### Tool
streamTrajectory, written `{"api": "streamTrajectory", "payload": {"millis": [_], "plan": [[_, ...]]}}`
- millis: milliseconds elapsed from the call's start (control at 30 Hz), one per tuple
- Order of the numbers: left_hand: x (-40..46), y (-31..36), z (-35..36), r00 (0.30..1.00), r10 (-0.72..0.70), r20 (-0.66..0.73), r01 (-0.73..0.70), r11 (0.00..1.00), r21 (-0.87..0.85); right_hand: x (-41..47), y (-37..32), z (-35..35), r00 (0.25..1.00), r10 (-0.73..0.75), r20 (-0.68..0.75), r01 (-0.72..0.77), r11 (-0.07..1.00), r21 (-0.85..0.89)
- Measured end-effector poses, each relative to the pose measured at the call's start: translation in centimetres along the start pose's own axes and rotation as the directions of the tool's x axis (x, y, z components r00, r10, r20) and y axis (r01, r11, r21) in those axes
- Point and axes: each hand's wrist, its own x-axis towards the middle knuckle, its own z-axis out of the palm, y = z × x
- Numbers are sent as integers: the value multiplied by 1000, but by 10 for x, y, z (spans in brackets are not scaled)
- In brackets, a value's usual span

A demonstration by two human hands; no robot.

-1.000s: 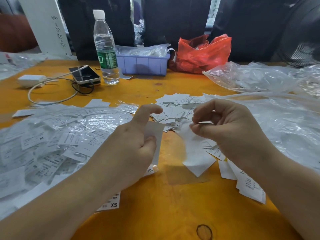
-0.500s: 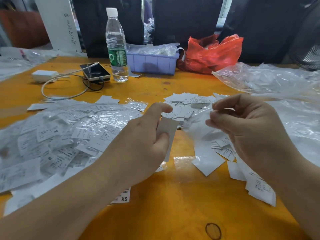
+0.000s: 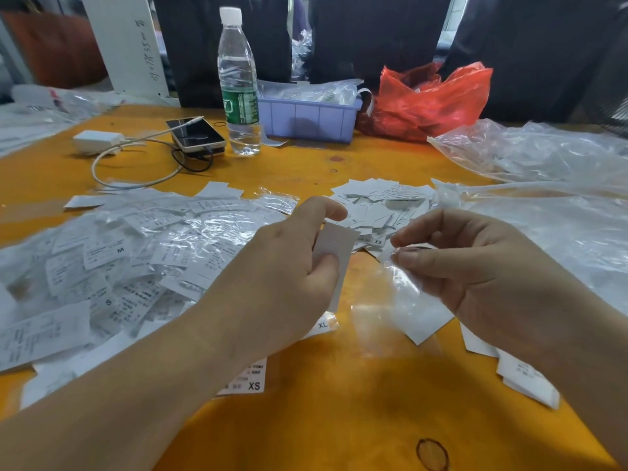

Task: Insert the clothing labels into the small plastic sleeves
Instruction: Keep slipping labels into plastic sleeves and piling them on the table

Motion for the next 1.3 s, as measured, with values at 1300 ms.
{"api": "streamTrajectory", "payload": {"millis": [1300], "plan": [[-1,2,4,1000,18,20,-18,1000,-1,-11,-1,4,988,-102,116,155,658,-737]]}}
